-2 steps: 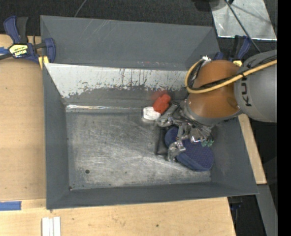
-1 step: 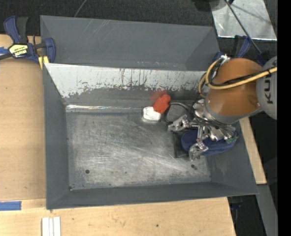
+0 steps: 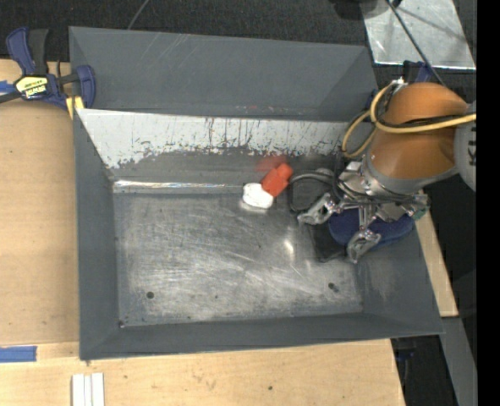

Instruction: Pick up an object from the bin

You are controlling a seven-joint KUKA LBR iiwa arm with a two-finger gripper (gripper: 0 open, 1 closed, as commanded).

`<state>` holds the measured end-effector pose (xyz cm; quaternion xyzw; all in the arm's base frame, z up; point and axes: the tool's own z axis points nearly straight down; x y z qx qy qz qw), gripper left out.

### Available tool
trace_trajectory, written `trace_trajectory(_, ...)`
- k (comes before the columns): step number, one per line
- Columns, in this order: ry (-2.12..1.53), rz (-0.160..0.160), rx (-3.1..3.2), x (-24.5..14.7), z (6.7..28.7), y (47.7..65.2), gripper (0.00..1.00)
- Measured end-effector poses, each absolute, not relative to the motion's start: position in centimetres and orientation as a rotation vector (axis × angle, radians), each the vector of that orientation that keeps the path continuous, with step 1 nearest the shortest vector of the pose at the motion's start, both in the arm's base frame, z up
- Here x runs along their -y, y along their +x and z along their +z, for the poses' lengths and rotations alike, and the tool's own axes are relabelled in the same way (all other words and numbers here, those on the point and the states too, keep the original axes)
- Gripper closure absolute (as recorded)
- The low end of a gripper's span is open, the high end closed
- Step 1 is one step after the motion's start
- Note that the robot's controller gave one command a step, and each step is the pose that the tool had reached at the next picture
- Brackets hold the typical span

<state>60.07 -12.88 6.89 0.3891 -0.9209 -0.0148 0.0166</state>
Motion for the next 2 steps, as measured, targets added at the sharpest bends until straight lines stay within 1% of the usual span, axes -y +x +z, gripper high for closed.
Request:
trace_trajectory(1, 1.209, -0.011, 2.906, 13.2, 7.4, 60.9, 1.00)
trace_trajectory(2, 1.200, 0.011, 2.916, 14.2, 35.5, 61.0, 1.00)
